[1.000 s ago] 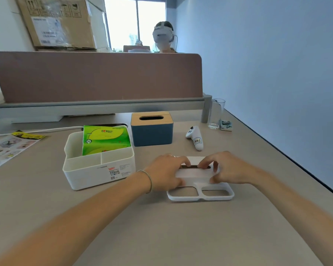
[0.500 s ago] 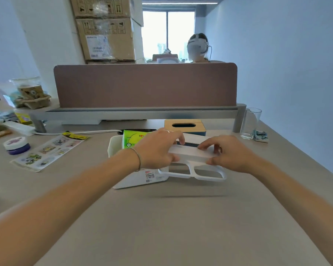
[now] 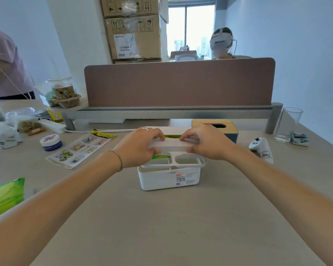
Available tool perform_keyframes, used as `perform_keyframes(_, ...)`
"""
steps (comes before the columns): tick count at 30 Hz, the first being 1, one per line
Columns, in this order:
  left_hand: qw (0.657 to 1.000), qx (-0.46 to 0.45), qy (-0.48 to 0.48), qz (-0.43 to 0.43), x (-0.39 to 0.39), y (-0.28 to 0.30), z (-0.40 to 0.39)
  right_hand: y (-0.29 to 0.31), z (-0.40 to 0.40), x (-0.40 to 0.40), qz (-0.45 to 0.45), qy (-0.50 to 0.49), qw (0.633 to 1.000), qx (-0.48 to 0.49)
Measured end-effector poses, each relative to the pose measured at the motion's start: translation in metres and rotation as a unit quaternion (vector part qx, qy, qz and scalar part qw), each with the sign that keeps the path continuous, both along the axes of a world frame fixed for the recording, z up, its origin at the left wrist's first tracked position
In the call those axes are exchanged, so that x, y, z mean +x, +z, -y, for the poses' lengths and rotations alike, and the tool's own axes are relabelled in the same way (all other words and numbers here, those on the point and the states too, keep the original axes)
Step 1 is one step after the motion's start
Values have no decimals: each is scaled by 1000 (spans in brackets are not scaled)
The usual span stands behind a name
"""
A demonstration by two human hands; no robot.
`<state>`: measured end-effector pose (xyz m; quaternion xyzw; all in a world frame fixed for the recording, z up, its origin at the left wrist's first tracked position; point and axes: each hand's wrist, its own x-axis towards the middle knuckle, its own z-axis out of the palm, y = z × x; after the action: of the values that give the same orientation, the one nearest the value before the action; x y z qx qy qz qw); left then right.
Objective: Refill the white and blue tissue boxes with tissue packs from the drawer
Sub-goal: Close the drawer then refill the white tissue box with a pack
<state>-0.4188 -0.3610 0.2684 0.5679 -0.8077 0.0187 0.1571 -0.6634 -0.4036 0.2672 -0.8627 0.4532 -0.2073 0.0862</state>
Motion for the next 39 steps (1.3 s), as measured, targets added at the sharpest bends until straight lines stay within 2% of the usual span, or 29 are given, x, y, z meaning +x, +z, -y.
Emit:
perform_keyframes(17,998,-31,-12,-56,25,-38,9,-13,14,19,-19,5,1000,20)
perform_keyframes(23,998,-22,-16,-48,22,-44,10,-13,11,18,-31,8,999,19)
perform_keyframes(27,996,-25,39,-81,16,-39,18,-12,17,22,6,1,1000,-7)
perform_keyframes(30,992,14,76,-96,4,-35,31,-18,25,36,-39,-33,999,-2)
perform_keyframes(32,992,44,87,-74,-1,-41,35,-25,27,43,-90,-45,994,38)
perform_keyframes(34,994,34,91,-47,-3,-48,36,-35,29,44,-119,-47,991,39)
perform_keyframes(39,995,8,96,-3,-4,-59,41,-49,30,45,-115,-60,991,-4)
